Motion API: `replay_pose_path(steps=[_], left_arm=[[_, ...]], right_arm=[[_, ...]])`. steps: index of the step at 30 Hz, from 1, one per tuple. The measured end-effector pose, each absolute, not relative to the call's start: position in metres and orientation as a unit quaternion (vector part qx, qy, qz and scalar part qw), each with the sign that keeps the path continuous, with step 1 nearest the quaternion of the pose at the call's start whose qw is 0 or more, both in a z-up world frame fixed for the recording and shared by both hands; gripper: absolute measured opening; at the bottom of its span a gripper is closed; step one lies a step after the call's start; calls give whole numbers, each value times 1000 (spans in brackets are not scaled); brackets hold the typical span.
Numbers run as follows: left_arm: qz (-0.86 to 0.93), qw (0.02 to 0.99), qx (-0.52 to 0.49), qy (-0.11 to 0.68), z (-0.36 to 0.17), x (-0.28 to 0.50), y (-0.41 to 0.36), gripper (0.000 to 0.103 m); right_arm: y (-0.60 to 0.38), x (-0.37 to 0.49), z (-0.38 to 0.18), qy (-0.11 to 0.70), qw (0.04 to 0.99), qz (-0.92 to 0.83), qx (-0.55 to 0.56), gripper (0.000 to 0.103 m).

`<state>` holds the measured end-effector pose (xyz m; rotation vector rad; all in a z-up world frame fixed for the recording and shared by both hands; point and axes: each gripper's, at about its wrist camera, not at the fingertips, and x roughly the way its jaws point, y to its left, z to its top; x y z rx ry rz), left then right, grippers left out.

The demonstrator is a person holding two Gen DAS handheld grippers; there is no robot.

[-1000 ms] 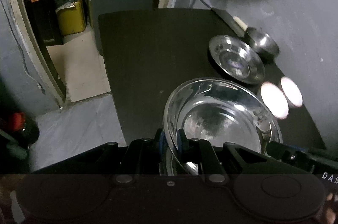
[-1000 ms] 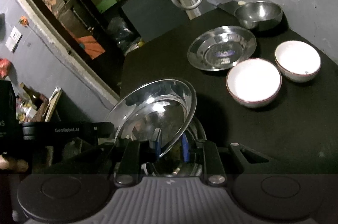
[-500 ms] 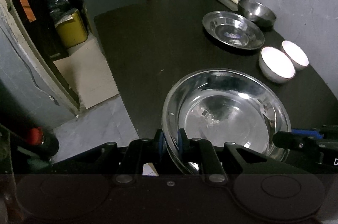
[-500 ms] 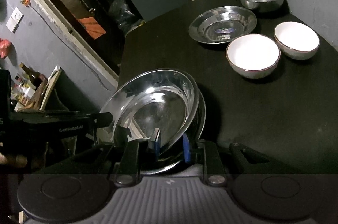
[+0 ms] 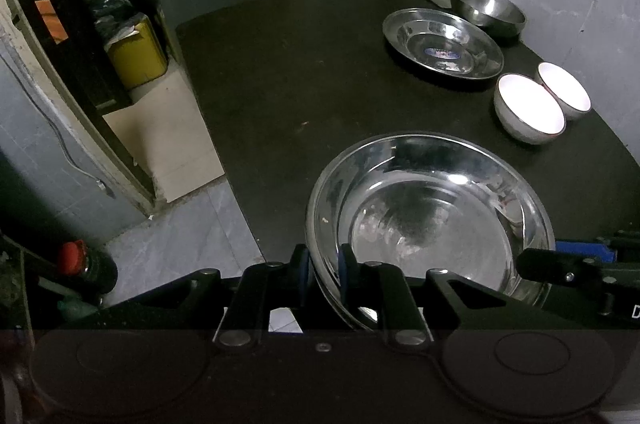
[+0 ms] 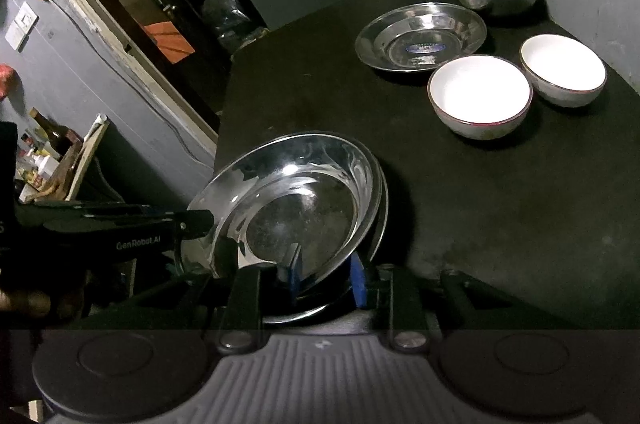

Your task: Organize plates and bowls

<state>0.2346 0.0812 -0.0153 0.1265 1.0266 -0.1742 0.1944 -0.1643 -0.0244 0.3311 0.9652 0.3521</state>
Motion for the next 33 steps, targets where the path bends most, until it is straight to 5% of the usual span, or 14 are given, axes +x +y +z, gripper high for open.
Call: replay_pose_path(steps=[15, 21, 25, 28, 33], left_arm=[[-71, 861, 45, 502, -23, 241, 87, 19], [-66, 871, 33, 485, -16, 241, 89, 52], [-65, 889, 24, 452, -6, 239, 91, 84], [-70, 902, 9, 426, 2, 241, 94, 98], [-87, 916, -39, 389, 9, 253, 98, 102]], right_arm=[[-162, 196, -27, 463, 856, 169, 158, 33], [-169, 196, -27, 460, 859, 157, 164, 41], [-172, 198, -22, 451, 865, 147, 165, 56], [-173, 197, -16, 440, 872, 136, 166, 74], [-176, 191, -7, 420, 889, 99, 156, 99]])
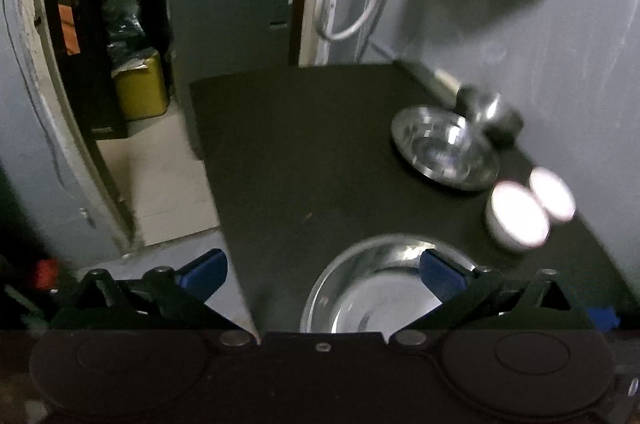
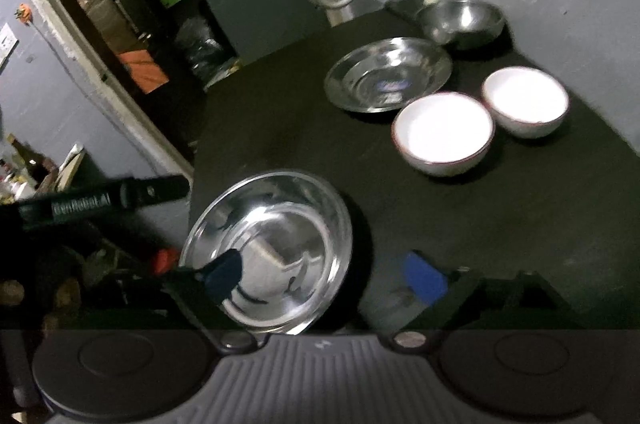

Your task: Organize plates and bowls

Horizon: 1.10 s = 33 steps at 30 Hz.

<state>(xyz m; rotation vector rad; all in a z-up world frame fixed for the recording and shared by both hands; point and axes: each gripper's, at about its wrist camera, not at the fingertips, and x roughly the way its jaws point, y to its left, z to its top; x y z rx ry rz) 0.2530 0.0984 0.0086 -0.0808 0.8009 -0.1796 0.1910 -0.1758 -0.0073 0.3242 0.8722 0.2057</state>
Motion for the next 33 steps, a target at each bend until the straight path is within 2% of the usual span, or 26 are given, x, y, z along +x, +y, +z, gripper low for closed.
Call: replay_pose_path(steps=[1, 5, 10, 27, 30, 33], left_arm=[[-88, 918, -51, 384, 8, 258, 98, 102], [-81, 922, -84, 370, 8, 280, 95, 102], [-79, 930, -77, 351, 12, 311, 80, 102], [-95, 913, -52, 393, -29, 423, 3, 102], [-89, 911, -55, 400, -38, 429, -3, 102], [-79, 906, -68, 411, -47, 436, -9, 96]], right_arm=[[-177, 189, -6, 414, 893, 91, 154, 103], [-184, 184, 2, 389, 909, 72, 128, 103], [-194, 196, 11, 351, 931, 56, 86, 103], [-270, 347, -24, 358, 925, 61, 109, 102], [-273, 365, -33, 368, 921, 73, 105, 97], [-271, 380, -41, 378, 917, 85, 93, 89]])
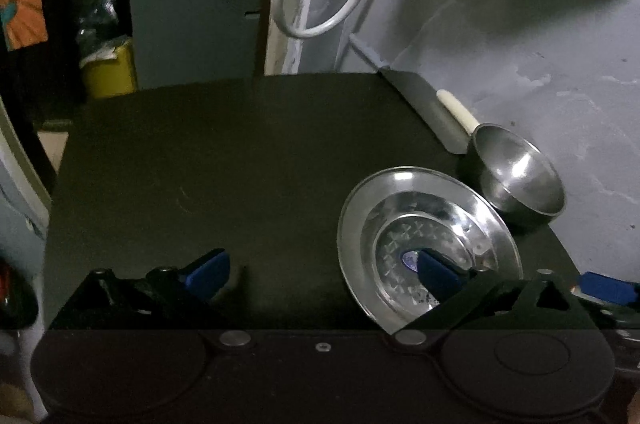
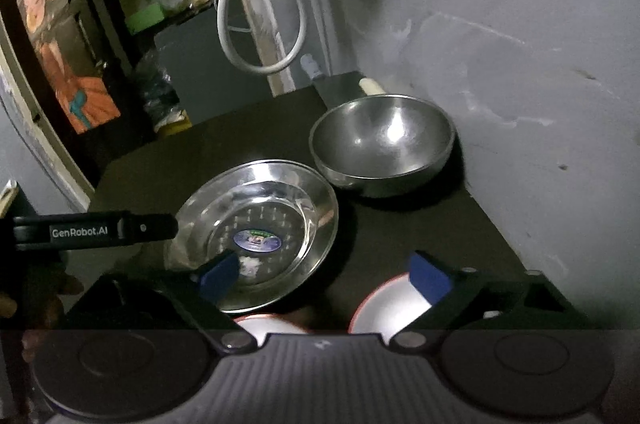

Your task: Organize plates and bowls

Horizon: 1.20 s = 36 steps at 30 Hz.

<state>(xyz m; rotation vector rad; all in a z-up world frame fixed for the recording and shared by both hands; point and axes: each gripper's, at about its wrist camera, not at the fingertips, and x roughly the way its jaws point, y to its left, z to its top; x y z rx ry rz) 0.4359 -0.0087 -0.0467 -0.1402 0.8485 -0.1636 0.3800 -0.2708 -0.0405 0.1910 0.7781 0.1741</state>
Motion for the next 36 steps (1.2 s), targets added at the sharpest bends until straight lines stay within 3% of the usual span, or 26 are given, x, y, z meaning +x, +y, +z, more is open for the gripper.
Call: replay_pose_path(steps=[8, 13, 18, 20, 22, 24, 28, 36], left_arm=[[-63, 898, -90, 425, -57, 446, -15, 79], [-67, 891, -104, 437, -63, 451, -18, 60], [-75, 893, -108, 430, -66, 450, -20, 58], [-79, 894, -107, 428, -66, 450, -21, 48], [-86, 893, -108, 429, -67, 451, -22, 34], [-93, 890, -110, 432, -67, 452, -21, 28], [-91, 889, -115, 434, -65, 450, -17, 26], [-92, 897, -108, 418, -50, 434, 3, 25]], right_arm=[[-262, 410, -50, 390, 911, 110, 83, 77], [-258, 420, -58, 403, 905, 114, 76, 67], [-259, 423, -64, 408, 901, 119, 84, 54], [-260, 423, -66, 407, 902, 119, 87, 43], [-259, 422, -66, 406, 902, 117, 87, 38], [-258, 420, -66, 404, 904, 115, 83, 34], [-257, 417, -65, 405, 903, 115, 82, 27], [-244, 400, -50, 383, 910, 133, 91, 27]])
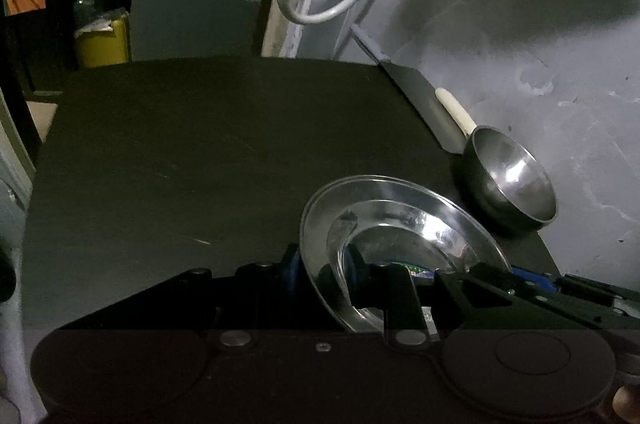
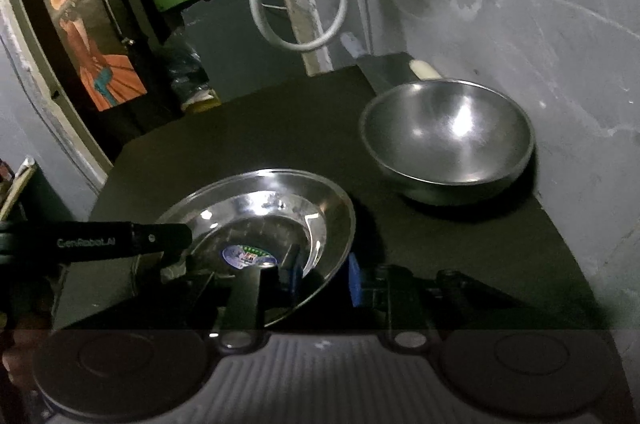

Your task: Organize plates and bowls

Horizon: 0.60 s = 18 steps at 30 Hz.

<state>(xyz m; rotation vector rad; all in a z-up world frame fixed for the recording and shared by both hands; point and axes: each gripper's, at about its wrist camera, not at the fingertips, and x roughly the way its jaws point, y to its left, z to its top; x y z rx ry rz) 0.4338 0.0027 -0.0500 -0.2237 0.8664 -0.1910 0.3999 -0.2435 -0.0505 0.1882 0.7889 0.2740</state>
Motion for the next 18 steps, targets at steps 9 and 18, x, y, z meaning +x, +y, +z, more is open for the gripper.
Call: replay_pose_path(steps=[9, 18], left_arm=[[-107, 912, -96, 385, -18, 394, 34, 25], [-122, 916, -85, 373, 3, 345, 67, 25]], right_arm=[[-219, 358, -19, 346, 922, 142, 100, 26], [-190, 304, 3, 335, 925, 146, 103, 26]])
